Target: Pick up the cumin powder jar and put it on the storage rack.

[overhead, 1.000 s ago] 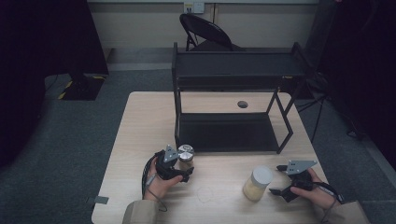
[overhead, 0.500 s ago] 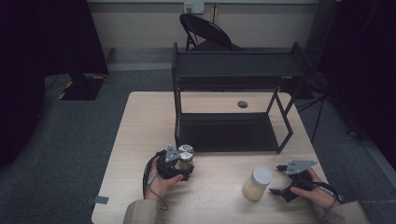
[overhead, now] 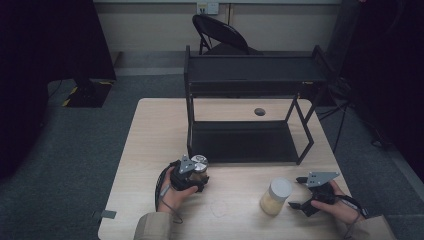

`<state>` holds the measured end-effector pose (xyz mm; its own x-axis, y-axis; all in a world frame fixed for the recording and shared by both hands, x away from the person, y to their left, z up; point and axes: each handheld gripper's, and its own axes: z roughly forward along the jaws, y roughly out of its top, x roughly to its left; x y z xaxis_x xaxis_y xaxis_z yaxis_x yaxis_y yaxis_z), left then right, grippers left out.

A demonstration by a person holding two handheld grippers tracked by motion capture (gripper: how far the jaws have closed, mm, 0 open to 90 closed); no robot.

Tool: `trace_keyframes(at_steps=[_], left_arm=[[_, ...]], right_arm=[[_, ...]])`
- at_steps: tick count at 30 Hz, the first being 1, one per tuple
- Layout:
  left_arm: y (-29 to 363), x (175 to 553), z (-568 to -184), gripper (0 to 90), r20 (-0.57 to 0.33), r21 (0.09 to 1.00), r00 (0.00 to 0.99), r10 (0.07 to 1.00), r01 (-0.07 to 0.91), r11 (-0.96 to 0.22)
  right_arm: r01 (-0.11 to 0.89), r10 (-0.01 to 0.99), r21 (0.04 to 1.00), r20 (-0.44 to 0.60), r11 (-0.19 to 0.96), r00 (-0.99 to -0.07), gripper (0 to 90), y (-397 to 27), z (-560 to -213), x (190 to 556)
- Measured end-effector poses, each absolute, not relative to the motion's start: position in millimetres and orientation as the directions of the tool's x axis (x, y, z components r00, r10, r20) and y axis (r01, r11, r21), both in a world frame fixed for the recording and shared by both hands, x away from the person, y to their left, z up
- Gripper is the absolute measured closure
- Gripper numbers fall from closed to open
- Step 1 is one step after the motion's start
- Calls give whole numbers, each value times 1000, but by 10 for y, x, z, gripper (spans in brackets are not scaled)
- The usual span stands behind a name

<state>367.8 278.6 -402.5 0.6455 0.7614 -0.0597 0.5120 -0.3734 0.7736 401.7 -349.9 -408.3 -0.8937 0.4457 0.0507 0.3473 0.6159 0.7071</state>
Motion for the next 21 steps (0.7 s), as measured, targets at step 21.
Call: trace_keyframes(at_steps=[21], left_arm=[[2719, 3623, -3969, 309, -10, 775, 645, 764, 489, -402]], right_arm=[[348, 447, 707, 51, 616, -893, 0, -3498, -4082, 4016]])
